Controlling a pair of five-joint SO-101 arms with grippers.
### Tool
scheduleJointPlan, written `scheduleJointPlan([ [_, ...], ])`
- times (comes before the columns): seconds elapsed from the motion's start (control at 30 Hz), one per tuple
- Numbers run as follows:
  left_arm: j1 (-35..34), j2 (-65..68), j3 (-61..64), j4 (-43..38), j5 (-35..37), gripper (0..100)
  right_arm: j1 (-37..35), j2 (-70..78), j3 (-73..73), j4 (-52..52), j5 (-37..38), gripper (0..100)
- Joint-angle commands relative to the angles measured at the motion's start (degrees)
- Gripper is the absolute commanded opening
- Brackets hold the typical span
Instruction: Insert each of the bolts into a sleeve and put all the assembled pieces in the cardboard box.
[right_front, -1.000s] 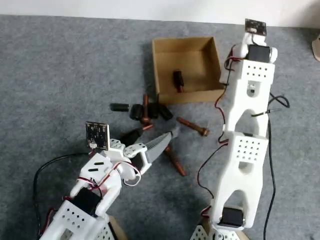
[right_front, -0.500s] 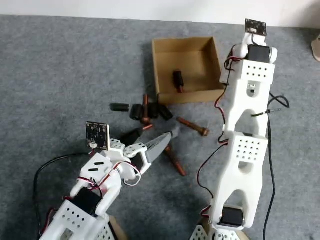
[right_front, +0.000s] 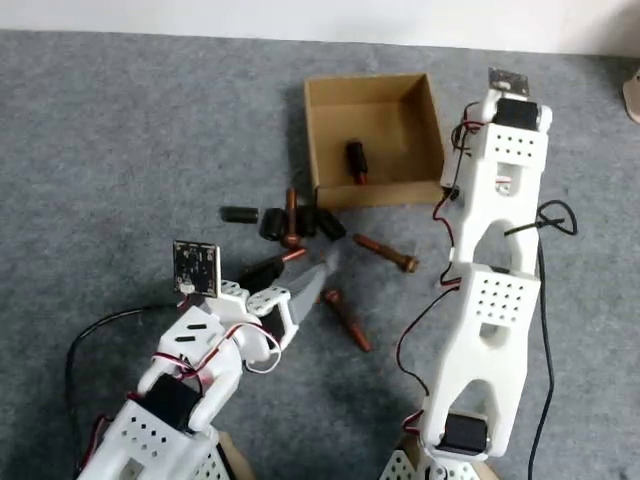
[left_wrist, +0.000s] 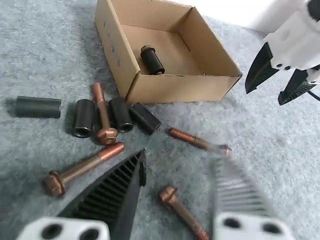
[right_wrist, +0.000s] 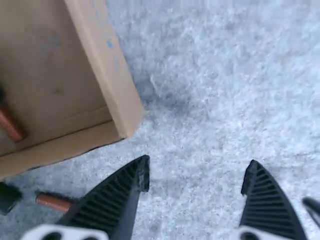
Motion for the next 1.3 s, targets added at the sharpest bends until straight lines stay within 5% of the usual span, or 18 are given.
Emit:
scheduleJointPlan([
  [0.0, -0.2, -0.3, -4.9, 2.3, -0.5, 10, 0.7, -5.1, 0.0, 0.8, -0.2, 28.3],
  [0.23, 3.9, 1.7, -6.2, 5.8, -0.5, 10, 0.0, -19.1, 2.2, 0.8, -0.1, 28.3],
  [0.5, 3.6, 21.8, -16.0, 8.4, -0.1, 10, -2.1, -41.3, 24.0, 0.3, -0.2, 28.3],
  [0.7, 1.9, 33.3, -20.9, 5.9, 14.6, 10, -2.4, -54.5, 37.9, -1.4, -0.2, 28.3],
  [1.1, 1.6, 45.9, -21.9, -6.6, 16.7, 10, -5.8, -88.3, 86.7, -22.9, -0.6, 28.3],
  [1.27, 3.4, 50.6, -29.8, -0.6, 19.3, 10, -7.7, -102.8, 101.7, -29.4, -3.2, 28.3],
])
